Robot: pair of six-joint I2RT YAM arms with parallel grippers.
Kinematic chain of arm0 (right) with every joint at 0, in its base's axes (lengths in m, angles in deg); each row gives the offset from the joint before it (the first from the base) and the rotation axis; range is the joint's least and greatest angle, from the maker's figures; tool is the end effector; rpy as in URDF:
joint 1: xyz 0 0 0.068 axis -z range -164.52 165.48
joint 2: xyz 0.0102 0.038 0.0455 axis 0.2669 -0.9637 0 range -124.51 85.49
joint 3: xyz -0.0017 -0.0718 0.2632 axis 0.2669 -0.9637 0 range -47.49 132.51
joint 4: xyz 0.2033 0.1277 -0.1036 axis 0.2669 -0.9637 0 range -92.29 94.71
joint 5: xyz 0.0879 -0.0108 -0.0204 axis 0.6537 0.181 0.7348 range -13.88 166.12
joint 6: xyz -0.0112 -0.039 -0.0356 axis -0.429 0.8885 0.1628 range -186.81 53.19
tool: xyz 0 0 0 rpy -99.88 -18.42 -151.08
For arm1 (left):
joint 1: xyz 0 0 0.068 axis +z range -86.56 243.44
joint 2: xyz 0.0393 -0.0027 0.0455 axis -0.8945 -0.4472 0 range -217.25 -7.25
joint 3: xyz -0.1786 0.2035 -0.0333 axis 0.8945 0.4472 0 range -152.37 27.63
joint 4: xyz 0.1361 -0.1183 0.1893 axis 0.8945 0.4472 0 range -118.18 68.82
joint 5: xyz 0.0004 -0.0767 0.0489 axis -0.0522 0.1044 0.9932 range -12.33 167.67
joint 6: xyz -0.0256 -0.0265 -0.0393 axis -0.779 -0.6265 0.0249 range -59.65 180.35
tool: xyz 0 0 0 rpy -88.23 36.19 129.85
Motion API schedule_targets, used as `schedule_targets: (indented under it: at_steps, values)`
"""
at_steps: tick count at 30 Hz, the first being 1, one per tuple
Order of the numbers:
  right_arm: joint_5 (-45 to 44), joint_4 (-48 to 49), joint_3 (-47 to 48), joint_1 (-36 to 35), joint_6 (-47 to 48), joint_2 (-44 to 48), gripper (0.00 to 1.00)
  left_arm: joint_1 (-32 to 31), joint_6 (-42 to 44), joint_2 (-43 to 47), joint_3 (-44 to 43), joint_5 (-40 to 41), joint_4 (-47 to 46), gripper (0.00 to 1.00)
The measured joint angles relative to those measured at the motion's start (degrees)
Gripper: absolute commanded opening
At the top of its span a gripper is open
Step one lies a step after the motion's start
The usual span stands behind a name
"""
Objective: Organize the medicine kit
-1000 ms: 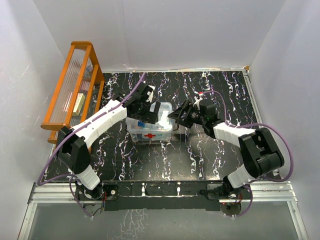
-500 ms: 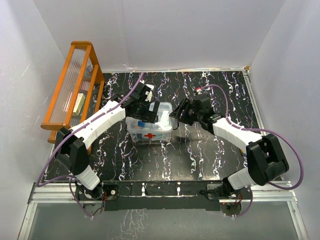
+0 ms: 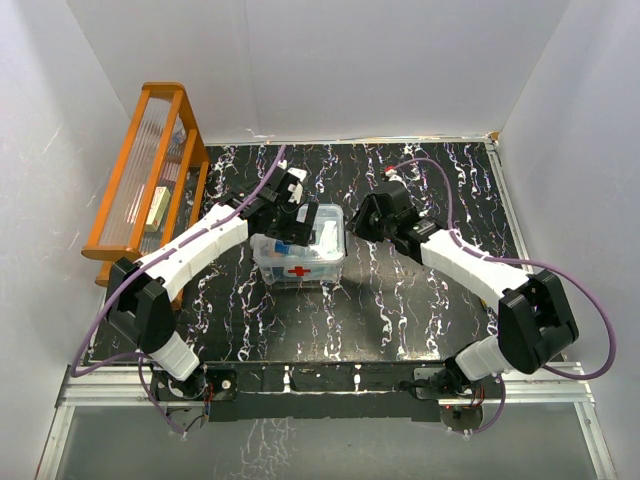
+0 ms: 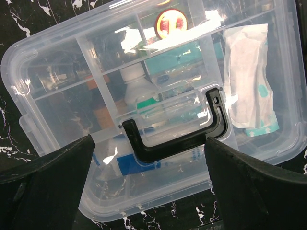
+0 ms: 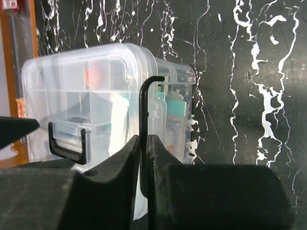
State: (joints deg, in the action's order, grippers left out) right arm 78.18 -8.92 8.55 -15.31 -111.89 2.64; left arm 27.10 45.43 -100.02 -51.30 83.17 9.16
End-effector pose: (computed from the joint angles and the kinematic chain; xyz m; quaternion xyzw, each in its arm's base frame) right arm 0.2709 0.1631 0.2474 0.1054 0.9017 0.2705 0.3204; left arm 0.2869 -0.2067 0.2916 0.1594 0.9286 -0.1028 0.3188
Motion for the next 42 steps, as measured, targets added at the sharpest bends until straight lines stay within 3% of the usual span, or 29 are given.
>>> schedule_targets:
  at_steps: [9,12,17,24,33,42]
  values:
    - [-6.0,-3.3,2.8,-2.3,1.4,-0.1,0.05,0.2,0.2,0.1,0.5,0.3,-1.2,0.98]
    - [-6.3,-3.4,2.8,-2.4,1.6,-0.1,0.16,0.2,0.4,0.1,0.6,0.5,-1.4,0.98]
    - [-7.8,-6.1,3.5,-2.4,2.1,0.2,0.44,0.3,0.3,0.3,0.2,0.5,-1.1,0.98]
    - [-7.5,-12.8,6.2,-3.0,4.4,2.1,0.62,1.6,-0.9,0.2,-2.1,-3.2,1.0,0.97]
    - [-6.9,-15.5,12.1,-3.3,10.2,2.5,0.67,5.5,-6.0,1.7,-3.3,-7.1,2.2,0.94]
    - [-12.2,-18.0,26.5,-12.0,15.9,-7.2,0.68,18.7,-14.2,16.7,7.3,-7.6,-4.2,0.95]
